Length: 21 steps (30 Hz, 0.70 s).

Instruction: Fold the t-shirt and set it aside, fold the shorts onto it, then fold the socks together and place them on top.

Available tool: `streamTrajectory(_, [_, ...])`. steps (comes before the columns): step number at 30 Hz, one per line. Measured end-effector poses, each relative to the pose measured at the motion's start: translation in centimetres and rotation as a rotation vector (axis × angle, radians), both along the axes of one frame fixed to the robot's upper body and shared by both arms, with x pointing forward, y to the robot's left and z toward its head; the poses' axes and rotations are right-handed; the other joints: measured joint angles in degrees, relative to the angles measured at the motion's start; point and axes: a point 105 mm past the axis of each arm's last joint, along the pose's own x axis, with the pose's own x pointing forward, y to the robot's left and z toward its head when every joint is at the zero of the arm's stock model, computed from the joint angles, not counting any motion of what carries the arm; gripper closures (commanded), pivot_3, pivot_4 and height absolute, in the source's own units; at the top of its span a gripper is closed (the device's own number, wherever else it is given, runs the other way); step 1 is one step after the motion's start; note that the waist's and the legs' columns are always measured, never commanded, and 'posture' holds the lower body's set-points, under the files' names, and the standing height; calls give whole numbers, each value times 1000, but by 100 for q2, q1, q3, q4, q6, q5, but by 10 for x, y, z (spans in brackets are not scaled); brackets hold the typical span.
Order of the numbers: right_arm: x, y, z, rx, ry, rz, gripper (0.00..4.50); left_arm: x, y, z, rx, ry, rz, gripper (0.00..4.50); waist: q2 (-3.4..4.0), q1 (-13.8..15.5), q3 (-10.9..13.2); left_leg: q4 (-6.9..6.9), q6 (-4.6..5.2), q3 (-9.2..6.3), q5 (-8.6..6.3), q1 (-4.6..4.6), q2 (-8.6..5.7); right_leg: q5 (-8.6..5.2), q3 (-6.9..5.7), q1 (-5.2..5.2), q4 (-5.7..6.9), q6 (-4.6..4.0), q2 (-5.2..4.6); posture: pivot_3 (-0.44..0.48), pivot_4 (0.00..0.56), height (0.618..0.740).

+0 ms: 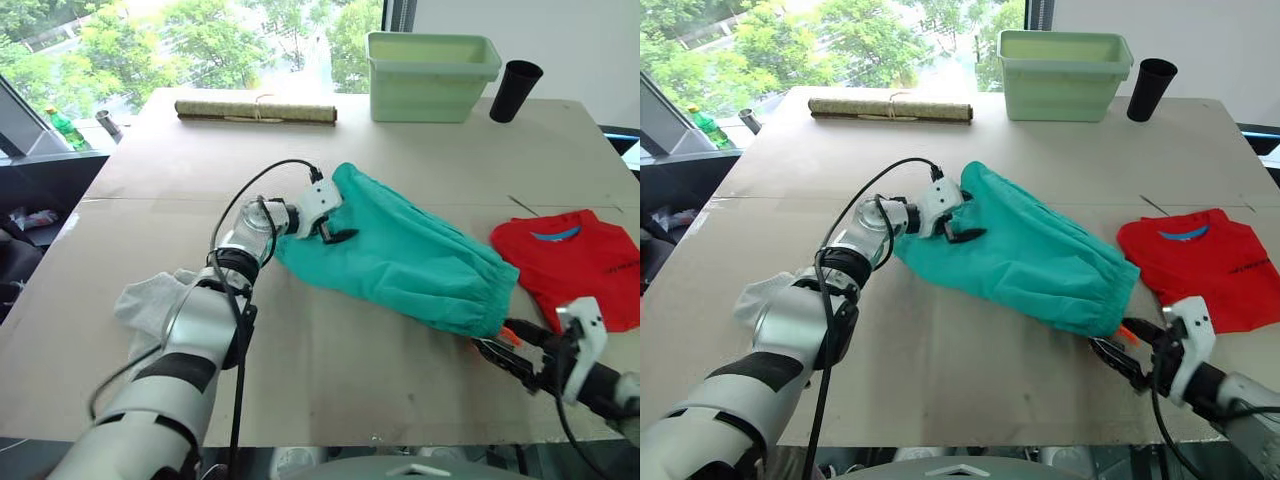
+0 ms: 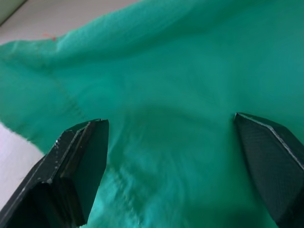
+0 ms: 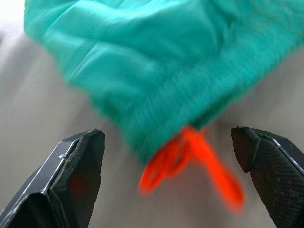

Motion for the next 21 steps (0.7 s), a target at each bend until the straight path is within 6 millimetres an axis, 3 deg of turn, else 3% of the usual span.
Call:
streamTrajectory(2, [9, 1, -4, -24, -12, -28, 0, 0, 5, -1, 20, -27, 9, 18, 3, 22, -13, -1, -1, 0, 0, 1, 0, 0, 0, 1, 1, -1, -1, 0, 150, 737])
streamTrajectory(5, [17, -1, -7, -65, -33, -44, 792, -2, 13, -6, 56, -58, 17, 0, 5, 36, -57, -1, -1, 1, 0, 9, 0, -1, 0, 8, 1, -1, -1, 0, 150, 737])
streamTrajectory(7, [25, -4, -6, -125, -70, 2, 1830, -4, 26, -10, 46, -57, 48, 0, 16, -39, -76, -2, 2, 10, -1, 24, 2, -1, 6, 16, 1, 0, -1, 0, 150, 737])
streamTrajectory(9, [34, -10, -4, -203, -105, 61, 2433, -10, 38, -17, 26, -43, 75, 0, 20, -106, -82, -6, 23, 15, -15, 46, 3, -2, 12, 26, 2, 1, -2, 0, 150, 737])
streamTrajectory(10, [39, -13, -4, -235, -122, 88, 3066, -14, 44, -19, 20, -35, 82, 0, 15, -125, -89, -13, 23, 17, -15, 57, 5, -2, 15, 31, 2, 1, -2, 0, 150, 737])
streamTrajectory(14, [65, -20, 4, -342, -214, 212, 4371, -37, 65, -26, 5, -2, 126, 0, 57, -172, -120, -30, -4, 36, -2, 76, 5, -3, 39, 32, 3, -2, -2, 0, 150, 737])
streamTrajectory(17, [91, -25, 12, -443, -292, 328, 4371, -71, 81, -27, 47, 49, 186, 0, 80, -207, -133, -42, -10, 43, -4, 82, 4, -4, 46, 32, 2, -2, -2, 0, 150, 737])
streamTrajectory(21, [115, -23, 19, -510, -361, 413, 4371, -105, 80, -24, 65, 140, 232, 0, 92, -197, -128, -43, -11, 48, -3, 83, 4, -5, 48, 32, 3, -1, -2, 0, 150, 737])
